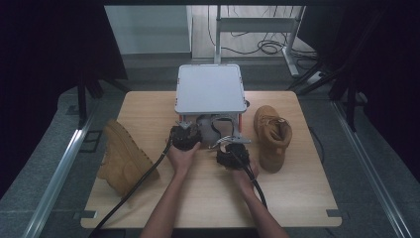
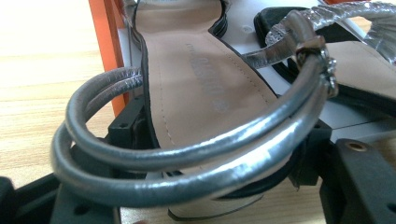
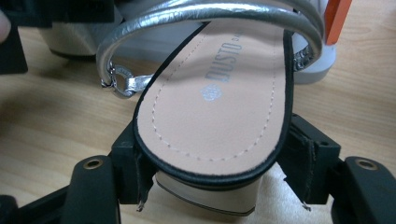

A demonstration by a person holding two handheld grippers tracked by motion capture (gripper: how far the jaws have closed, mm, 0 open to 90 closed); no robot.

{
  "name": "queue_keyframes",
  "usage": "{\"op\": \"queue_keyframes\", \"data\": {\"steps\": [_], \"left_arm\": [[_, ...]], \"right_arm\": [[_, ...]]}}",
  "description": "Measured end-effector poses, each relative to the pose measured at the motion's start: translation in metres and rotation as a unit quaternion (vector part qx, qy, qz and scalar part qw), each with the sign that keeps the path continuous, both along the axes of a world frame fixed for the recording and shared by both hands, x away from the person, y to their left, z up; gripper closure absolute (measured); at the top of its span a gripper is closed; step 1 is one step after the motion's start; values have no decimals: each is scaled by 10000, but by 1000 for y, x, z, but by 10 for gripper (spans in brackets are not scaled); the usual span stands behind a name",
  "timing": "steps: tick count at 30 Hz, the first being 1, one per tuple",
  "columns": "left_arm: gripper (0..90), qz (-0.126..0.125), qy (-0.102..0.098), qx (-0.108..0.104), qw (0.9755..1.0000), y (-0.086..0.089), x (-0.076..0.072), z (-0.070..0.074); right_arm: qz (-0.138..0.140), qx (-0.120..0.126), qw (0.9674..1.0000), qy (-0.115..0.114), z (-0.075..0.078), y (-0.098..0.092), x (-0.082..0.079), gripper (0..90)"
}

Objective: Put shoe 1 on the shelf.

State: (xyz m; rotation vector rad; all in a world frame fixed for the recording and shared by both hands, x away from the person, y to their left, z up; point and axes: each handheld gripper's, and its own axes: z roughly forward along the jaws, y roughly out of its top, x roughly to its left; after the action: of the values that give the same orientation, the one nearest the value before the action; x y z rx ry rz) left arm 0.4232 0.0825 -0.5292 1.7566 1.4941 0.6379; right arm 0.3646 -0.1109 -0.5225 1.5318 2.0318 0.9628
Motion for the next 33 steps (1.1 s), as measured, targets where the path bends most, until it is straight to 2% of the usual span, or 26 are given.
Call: {"op": "queue_keyframes", "data": {"steps": [6,14,20,33], "left_arm": [[363,2,10,3,10000,0,0,0],[363,-7,26,1,10000,0,0,0],[363,-17,37,1,10000,1,0,1],[364,-13,24,-10,10000,0,0,0]], "right_arm": [[-78,25,10000,-15,4,0,7,356],[-122,-76,9999,14,7,2,17,362],[-272,-139,9995,-29,8,0,26,385],[-389,-145,9991,-120,12,-1,47,399]]}}
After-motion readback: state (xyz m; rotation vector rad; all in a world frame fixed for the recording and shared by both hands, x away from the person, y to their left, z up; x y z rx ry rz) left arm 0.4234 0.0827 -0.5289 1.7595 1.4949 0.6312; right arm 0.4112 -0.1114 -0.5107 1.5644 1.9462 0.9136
